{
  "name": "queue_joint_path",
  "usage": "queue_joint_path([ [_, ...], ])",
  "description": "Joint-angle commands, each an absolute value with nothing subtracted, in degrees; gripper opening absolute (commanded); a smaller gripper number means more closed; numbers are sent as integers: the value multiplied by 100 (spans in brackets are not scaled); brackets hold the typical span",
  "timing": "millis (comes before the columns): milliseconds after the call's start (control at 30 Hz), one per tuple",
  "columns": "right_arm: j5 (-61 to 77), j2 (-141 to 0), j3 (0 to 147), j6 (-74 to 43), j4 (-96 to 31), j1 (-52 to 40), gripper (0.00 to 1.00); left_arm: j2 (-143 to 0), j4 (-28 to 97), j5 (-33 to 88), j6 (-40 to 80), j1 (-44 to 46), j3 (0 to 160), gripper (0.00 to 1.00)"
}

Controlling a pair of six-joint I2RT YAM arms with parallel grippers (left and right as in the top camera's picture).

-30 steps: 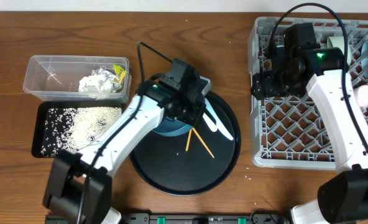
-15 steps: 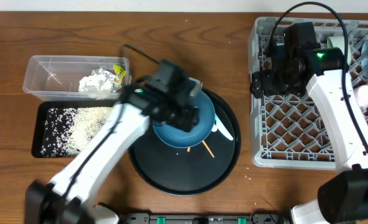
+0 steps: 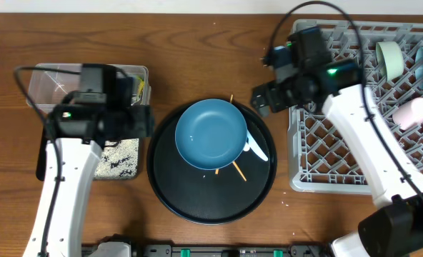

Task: Sort waste into correct bins and load items into the dishwasher rack
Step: 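Reach the right gripper to the blue bowl and grasp its rim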

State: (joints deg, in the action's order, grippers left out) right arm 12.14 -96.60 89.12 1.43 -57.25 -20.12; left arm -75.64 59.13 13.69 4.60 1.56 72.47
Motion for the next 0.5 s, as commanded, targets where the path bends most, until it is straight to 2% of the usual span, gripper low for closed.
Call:
queue_joint_path([
  [0,768,-9824,8820,-161,-5629,-2383,93,-7522,6007,1280,762,-226,7341,66],
  [200,727,-10427,8820,-478,-5474,-2781,88,-7522,6064,1278,764,-445,7319,68],
  [333,207,-10881,8820,-941,-5395,-2917,86,-7522,6064,1280,766,-445,7319,69],
  [467,154,-11314,8820,-1203,-5310,-2978,80,-7522,6080,1278,764,-445,7319,70],
])
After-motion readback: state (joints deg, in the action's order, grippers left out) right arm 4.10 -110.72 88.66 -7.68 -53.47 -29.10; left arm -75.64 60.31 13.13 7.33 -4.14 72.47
